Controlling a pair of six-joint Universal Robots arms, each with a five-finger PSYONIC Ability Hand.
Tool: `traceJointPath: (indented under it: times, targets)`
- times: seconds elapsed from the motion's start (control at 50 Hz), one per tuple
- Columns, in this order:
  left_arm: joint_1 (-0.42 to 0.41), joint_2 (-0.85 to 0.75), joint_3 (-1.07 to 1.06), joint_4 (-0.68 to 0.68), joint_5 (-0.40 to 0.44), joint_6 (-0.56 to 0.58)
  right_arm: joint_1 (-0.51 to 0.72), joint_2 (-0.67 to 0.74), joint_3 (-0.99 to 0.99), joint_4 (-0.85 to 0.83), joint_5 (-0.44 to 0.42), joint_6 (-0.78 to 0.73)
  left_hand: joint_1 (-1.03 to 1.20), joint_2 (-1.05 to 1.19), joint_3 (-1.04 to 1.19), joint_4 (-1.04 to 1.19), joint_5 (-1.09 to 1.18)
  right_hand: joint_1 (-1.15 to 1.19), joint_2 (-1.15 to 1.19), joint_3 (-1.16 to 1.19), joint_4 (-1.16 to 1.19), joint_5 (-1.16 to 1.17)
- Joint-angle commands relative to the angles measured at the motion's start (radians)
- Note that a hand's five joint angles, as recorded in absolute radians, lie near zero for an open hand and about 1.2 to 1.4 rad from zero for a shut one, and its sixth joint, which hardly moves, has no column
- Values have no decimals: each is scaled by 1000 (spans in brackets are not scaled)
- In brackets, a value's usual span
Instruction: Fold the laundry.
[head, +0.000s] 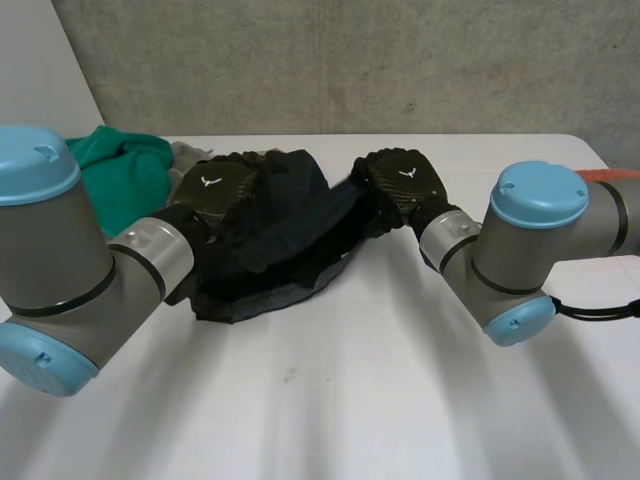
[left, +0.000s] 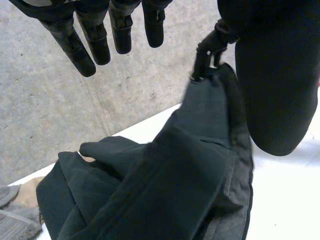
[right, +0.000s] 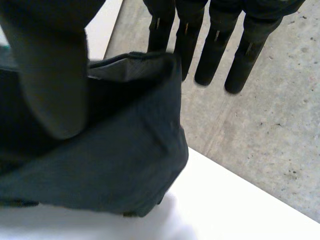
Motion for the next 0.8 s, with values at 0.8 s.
traceJointPath:
  times: [0.8]
  targets:
    - [203, -223, 416, -162, 106, 202, 31, -138, 57, 334, -101, 51, -18, -34, -34, -24, -49, -171, -174, -172, -171, -178]
